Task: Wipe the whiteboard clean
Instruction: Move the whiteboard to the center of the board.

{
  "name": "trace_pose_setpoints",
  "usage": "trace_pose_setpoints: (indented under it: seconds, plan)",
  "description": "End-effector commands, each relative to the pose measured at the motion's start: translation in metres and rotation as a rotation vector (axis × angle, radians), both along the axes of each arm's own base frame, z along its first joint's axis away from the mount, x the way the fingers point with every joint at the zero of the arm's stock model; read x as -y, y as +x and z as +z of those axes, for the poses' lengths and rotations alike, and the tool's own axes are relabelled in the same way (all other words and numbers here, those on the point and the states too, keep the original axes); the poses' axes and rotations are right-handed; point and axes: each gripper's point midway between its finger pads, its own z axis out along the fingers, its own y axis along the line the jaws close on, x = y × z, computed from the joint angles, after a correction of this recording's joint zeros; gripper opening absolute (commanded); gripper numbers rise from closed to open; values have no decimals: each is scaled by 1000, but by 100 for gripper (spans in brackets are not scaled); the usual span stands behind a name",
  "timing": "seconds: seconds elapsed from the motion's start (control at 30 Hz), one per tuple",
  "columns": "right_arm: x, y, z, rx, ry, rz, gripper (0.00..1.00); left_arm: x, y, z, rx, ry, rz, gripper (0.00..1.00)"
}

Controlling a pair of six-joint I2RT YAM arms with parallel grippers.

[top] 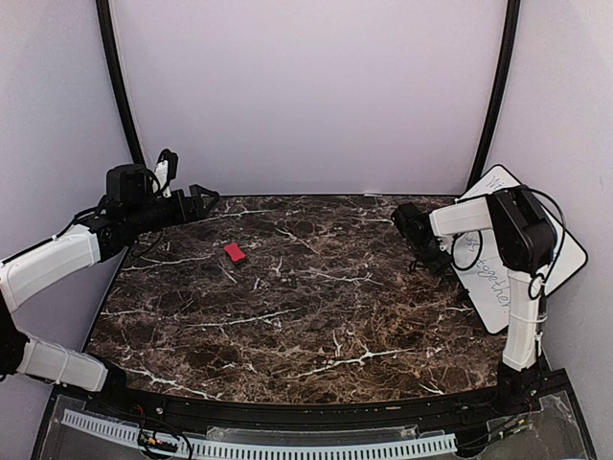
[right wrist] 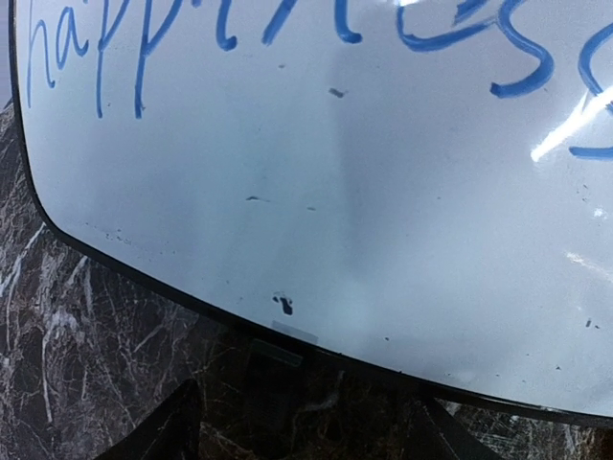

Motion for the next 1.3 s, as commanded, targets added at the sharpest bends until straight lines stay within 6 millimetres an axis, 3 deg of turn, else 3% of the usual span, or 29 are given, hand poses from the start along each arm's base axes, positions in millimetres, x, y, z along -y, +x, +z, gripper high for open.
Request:
trace_pose_setpoints:
  seconds: [0.0, 0.23, 0.73, 0.83, 1.27]
  plan:
    - [7, 10, 9, 16, -58, -13, 66, 3, -2, 1, 8, -9, -16, 97]
    - [8, 16, 8, -7, -61, -13, 65, 4, -2, 0, 5, -10, -19, 96]
    - [16, 21, 11, -4, -75, -33, 46, 6, -2, -1, 0, -13, -27, 94]
    - [15, 22, 10, -8, -77, -31, 37, 6, -2, -1, -1, -15, -30, 94]
    - [7, 24, 7, -19, -66, 28, 16, 7, -2, -2, -6, -20, -33, 93]
